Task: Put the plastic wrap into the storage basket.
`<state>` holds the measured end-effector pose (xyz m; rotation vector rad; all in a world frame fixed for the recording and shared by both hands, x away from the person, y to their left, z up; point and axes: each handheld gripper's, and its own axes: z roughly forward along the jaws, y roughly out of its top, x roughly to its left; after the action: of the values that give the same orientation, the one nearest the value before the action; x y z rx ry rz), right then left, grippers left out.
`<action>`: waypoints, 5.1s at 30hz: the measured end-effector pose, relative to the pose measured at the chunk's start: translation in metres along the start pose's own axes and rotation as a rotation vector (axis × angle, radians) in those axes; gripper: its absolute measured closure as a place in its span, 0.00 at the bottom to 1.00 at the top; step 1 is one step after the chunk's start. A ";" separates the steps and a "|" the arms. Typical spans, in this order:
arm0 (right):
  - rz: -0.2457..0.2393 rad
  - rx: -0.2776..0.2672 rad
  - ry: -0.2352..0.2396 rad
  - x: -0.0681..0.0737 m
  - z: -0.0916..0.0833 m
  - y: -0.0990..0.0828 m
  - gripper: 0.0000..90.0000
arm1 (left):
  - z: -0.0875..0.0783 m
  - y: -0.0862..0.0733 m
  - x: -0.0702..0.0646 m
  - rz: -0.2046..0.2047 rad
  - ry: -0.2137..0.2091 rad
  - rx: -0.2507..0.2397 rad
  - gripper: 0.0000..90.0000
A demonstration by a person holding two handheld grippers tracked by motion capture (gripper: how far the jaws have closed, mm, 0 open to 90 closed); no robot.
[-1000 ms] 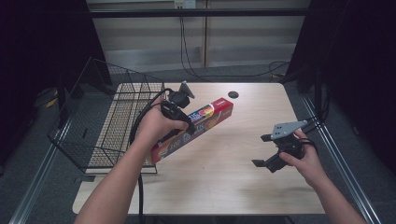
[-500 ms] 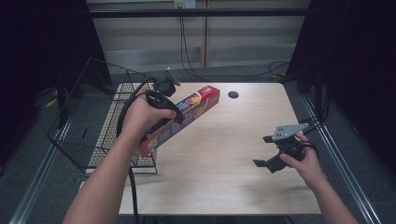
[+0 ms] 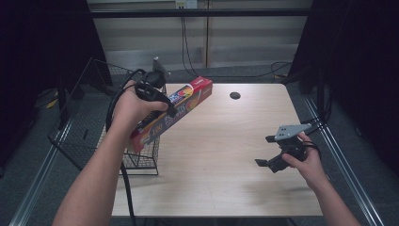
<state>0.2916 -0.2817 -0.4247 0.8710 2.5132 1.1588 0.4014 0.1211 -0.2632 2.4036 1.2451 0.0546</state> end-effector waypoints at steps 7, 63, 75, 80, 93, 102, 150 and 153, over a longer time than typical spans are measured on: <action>0.001 0.001 -0.001 0.000 0.000 -0.002 0.01 | -0.011 -0.002 0.011 -0.036 0.037 0.010 0.49; -0.008 -0.021 0.004 -0.001 0.000 -0.005 0.01 | -0.066 -0.033 0.085 -0.356 0.212 -0.055 0.49; -0.005 -0.021 -0.001 -0.002 0.000 -0.005 0.01 | -0.073 -0.046 0.103 -0.439 0.284 -0.070 0.49; -0.003 -0.025 -0.003 -0.002 0.000 -0.006 0.01 | -0.074 -0.052 0.110 -0.464 0.309 -0.077 0.49; 0.006 -0.033 -0.015 -0.005 -0.001 -0.008 0.01 | -0.075 -0.061 0.121 -0.527 0.353 -0.086 0.49; 0.005 -0.032 -0.011 -0.005 0.000 -0.008 0.01 | -0.066 -0.066 0.127 -0.571 0.368 -0.078 0.49; 0.006 -0.032 0.002 -0.004 0.001 -0.008 0.01 | -0.034 -0.081 0.137 -0.599 0.334 -0.001 0.47; 0.004 -0.033 0.004 -0.004 0.002 -0.008 0.01 | -0.034 -0.081 0.139 -0.599 0.332 0.009 0.47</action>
<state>0.2924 -0.2873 -0.4320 0.8675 2.4890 1.2004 0.4144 0.2830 -0.2862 1.9811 2.0683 0.2742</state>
